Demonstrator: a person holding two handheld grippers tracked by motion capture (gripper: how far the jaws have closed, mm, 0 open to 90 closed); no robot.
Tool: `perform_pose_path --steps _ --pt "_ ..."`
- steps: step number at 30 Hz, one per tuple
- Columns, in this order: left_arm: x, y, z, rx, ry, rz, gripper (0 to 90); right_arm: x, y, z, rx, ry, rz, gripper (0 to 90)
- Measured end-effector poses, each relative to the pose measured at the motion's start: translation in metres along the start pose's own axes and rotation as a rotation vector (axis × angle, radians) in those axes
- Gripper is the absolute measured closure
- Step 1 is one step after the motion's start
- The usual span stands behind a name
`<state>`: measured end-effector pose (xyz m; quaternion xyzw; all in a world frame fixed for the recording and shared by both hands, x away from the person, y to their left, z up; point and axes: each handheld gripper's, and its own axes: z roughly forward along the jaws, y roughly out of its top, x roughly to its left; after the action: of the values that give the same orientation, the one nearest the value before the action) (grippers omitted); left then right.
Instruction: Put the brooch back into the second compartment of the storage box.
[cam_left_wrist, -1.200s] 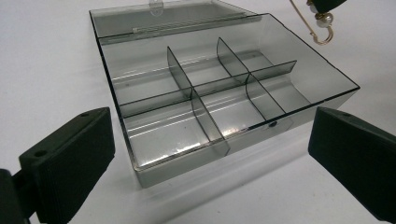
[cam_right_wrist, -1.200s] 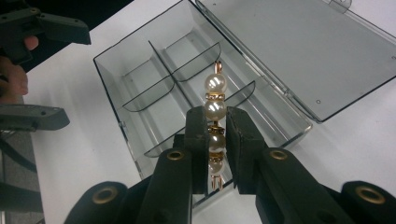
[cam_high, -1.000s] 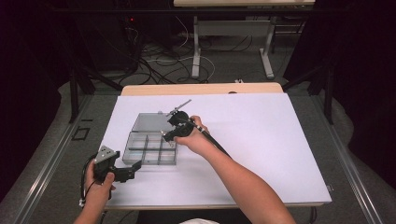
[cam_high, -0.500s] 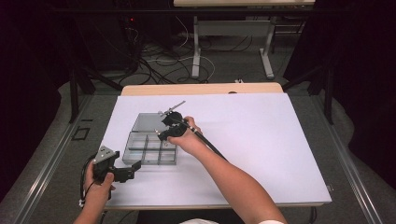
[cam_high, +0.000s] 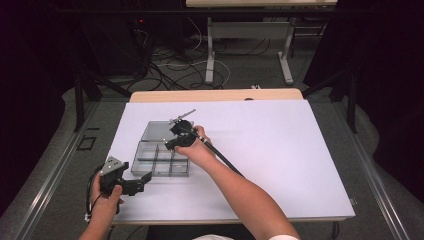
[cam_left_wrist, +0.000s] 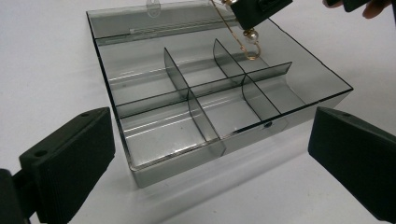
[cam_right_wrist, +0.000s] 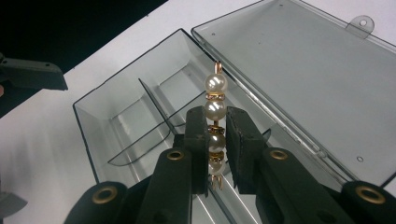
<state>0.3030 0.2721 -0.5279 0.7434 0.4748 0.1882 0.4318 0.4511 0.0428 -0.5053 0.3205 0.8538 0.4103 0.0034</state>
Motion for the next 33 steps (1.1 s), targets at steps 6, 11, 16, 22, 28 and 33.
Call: perform_pose_path --steps 6,11,16,22,28,33 --pt "0.001 0.000 0.000 0.005 -0.006 0.002 0.5 0.002 0.000 0.006 -0.001 -0.005 0.004 79.7" --pt "0.001 0.000 0.000 0.001 -0.007 0.003 0.5 0.003 -0.001 0.010 -0.010 -0.008 0.021 79.7" --pt "0.000 0.000 0.000 -0.004 -0.005 0.002 0.4 0.003 -0.001 0.015 -0.020 0.004 0.013 79.7" --pt "0.000 0.000 -0.001 0.001 -0.007 0.002 0.5 0.006 -0.003 0.020 -0.019 0.002 0.028 79.6" --pt "0.000 0.001 0.000 0.000 -0.005 0.003 0.5 0.006 -0.005 0.023 0.022 0.008 0.012 79.0" --pt "0.000 0.001 0.001 0.001 -0.007 0.007 0.4 0.006 -0.005 0.022 0.028 0.004 -0.008 72.1"
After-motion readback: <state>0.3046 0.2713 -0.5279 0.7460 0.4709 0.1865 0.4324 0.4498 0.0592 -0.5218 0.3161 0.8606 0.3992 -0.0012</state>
